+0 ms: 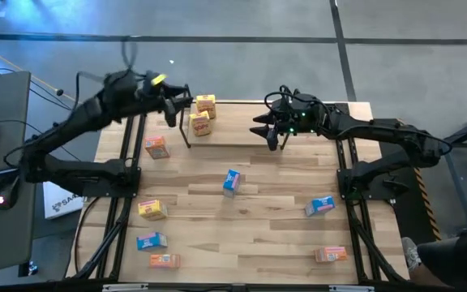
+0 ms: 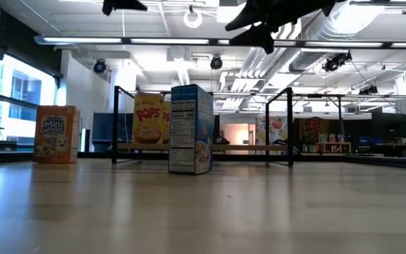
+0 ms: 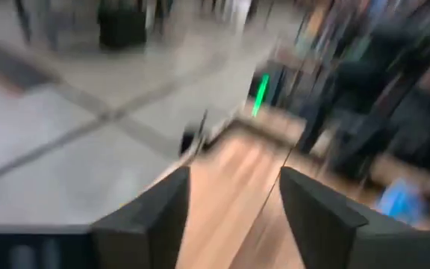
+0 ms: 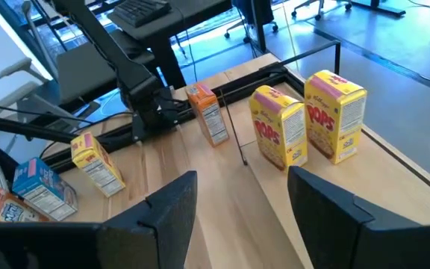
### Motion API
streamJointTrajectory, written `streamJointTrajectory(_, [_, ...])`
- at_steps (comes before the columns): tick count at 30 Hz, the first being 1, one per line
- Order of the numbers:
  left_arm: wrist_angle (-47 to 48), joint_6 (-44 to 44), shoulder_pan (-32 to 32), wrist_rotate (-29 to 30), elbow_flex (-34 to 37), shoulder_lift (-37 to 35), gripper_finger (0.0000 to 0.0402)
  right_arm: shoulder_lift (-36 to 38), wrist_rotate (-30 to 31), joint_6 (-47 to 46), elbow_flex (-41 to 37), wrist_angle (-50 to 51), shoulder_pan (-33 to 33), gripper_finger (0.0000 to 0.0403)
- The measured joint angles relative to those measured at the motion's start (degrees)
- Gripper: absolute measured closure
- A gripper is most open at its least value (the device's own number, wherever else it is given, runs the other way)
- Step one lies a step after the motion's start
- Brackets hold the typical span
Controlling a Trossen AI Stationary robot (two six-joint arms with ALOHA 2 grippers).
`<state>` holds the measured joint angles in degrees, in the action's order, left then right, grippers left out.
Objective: Stack cereal on shelf
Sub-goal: Put the top right yellow cereal box on the shelf aligned with the other yellow cereal box
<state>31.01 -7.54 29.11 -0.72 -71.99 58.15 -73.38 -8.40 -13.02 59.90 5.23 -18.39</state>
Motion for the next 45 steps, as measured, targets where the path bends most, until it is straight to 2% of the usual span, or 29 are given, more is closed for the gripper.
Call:
streamJointTrajectory(3, [16.32, 6.68, 1.63, 0.01, -8.86, 7.21, 0.0265, 0.00, 0.01, 0.00, 0.00, 0.02, 0.01, 0.0199])
streamJointTrajectory(5, [24.91, 12.11, 2.89, 0.08, -12.23, 11.34, 0.0313, 0.00, 0.04, 0.00, 0.00, 0.02, 0.00, 0.0199])
streamJointTrajectory(7, [30.05, 16.10, 4.23, 0.83, -14.22, 14.99, 0.0369, 0.00, 0.06, 0.00, 0.00, 0.02, 0.00, 0.0199])
streamJointTrajectory(9, [33.03, 16.51, 6.02, 1.13, -14.77, 18.61, 0.0391, 0.00, 0.08, 0.00, 0.02, 0.02, 0.00, 0.0199])
streamJointTrajectory(14, [41.59, 15.66, 8.17, 2.53, -16.19, 27.05, 0.0396, 0.00, 0.26, 0.00, 0.02, 0.04, 0.03, 0.0199])
streamJointTrajectory(18, [43.13, 14.83, 7.24, 2.07, -17.30, 30.85, 0.0398, -0.02, 0.25, 0.00, 0.02, 0.07, 0.04, 0.0199])
streamJointTrajectory(24, [43.06, 15.13, 6.01, 1.83, -18.62, 33.10, 0.0401, -0.02, 0.55, 0.00, 0.02, 0.11, 0.04, 0.0199])
streamJointTrajectory(34, [47.44, 17.12, 4.91, 6.36, -18.80, 37.65, 0.0401, -0.04, 2.00, 0.00, 0.02, 0.11, 0.04, 0.0199])
streamJointTrajectory(39, [44.17, 19.07, 4.29, 4.92, -18.80, 37.72, 0.0401, -0.04, 2.02, -1.10, 0.03, 0.13, 0.04, 0.0199])
streamJointTrajectory(45, [45.60, 21.71, 4.03, 7.32, -18.80, 37.68, 0.0401, -0.05, 2.11, -1.75, 0.04, 0.15, 0.04, 0.0199])
